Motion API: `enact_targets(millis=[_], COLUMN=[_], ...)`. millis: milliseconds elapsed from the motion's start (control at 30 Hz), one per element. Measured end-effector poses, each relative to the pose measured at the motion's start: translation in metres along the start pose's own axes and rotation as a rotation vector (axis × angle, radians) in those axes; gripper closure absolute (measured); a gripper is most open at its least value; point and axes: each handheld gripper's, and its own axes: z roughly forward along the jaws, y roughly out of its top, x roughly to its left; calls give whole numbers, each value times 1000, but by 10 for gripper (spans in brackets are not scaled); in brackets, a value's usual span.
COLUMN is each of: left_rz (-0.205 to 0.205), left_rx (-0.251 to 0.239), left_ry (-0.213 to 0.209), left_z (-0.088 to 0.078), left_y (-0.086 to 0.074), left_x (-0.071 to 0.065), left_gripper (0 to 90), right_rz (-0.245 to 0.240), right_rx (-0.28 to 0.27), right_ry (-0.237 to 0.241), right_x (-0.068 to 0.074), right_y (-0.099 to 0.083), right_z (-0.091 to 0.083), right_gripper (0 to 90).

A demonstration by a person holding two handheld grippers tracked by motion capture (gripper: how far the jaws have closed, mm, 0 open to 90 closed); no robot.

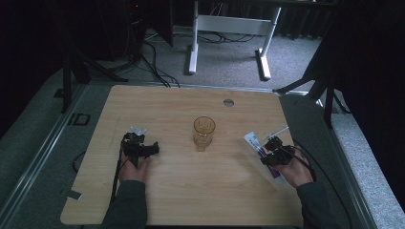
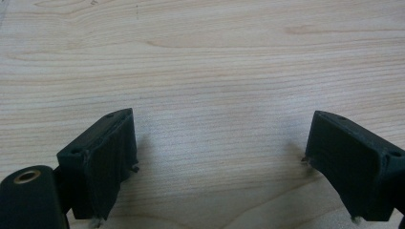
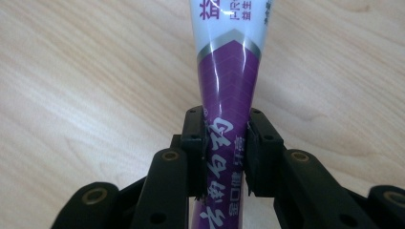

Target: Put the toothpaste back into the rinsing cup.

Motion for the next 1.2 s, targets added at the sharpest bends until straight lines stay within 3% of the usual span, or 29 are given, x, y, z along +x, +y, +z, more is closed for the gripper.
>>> enact_targets(millis=[233,367,700,1200], left_rz=[0,0,0,-1], left_rx=[0,0,0,0], left_ry=[0,0,0,0], left_z=[0,0,0,0], left_y=[0,0,0,0], left_x=[0,0,0,0], left_gripper=[103,103,103,103], right_rz=[23,49,68,128], right_rx=[-58,-121,-161,-302], right_ry=[-21,-45,-42,-69], right_x=[1,-1,-4,-10], right_y=[4,4,6,12], right_z=[-1,-3,-1,-8], right_gripper=[734,734,736,739])
